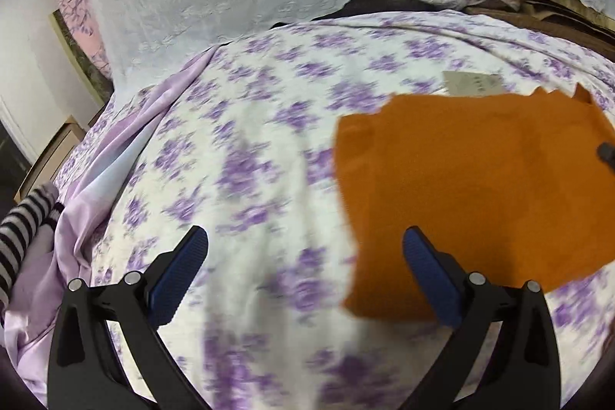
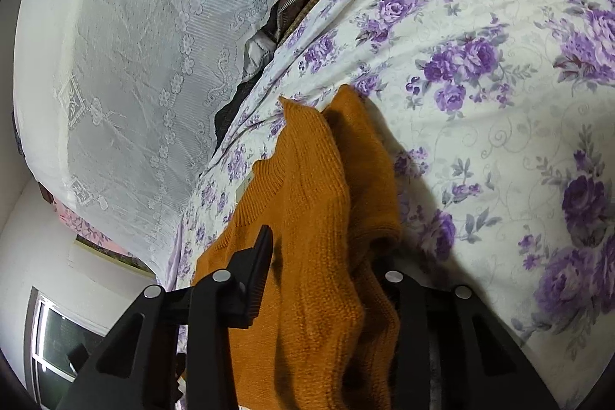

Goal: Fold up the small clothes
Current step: 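Lift the folded cardigan with the right tool and carry it away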

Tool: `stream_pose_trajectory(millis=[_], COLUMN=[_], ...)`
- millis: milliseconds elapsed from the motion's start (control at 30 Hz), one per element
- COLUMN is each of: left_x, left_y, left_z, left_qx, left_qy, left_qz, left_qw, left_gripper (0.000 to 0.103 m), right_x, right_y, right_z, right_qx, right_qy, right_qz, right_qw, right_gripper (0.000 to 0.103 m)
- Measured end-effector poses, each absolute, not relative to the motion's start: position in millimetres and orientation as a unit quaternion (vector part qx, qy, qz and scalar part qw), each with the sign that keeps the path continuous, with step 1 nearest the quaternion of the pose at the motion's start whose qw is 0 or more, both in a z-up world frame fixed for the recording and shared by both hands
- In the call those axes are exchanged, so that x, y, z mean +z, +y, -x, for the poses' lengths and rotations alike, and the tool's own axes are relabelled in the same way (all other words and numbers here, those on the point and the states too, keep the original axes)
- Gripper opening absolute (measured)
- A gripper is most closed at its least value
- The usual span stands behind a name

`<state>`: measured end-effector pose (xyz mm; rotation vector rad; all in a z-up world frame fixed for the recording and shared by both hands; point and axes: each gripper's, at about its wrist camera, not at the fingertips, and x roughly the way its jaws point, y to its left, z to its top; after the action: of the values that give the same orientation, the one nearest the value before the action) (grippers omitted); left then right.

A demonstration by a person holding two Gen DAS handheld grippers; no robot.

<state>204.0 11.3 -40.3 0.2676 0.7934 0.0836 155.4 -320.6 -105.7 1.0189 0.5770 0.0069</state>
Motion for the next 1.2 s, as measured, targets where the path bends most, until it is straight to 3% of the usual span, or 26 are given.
stream_pose_trajectory(millis=[200,267,533,900,1200], left_x=[-52.7,-45.4,-14.8,-15.6,-8.2], left_y=[44.9,50.3,68.5,114.8,135.0], left_z=[-210.2,-207.9,-197.7,-216.9,-217.9], left_qx=[0.023,0.033,0.067,0.086,0.098], left_qy=[0.413,0.399,0.353,0.394,0.384], left_qz=[-0.051,-0.042,-0.042,0.037,0.068], left_qw=[0.909,0.915,0.932,0.914,0.915], left_gripper=[0.099,0.099,0.099,0.099,0.099], right_x=[-106.3,-105.4,-82.1,-40.5,-9.8], right_y=[-320.7,-320.1,-303.3,-270.1,-228.1], right_z=[-152.9,-151.3,-150.0,-151.1,-158.9], right_qx=[0.002,-0.006,-0.035,-0.049,-0.037], right_qy=[0.266,0.267,0.269,0.248,0.24], right_qz=[-0.485,-0.483,-0.417,-0.332,-0.281], right_qw=[0.833,0.834,0.867,0.909,0.928], right_gripper=[0.036,0.03,0.025,0.023,0.023])
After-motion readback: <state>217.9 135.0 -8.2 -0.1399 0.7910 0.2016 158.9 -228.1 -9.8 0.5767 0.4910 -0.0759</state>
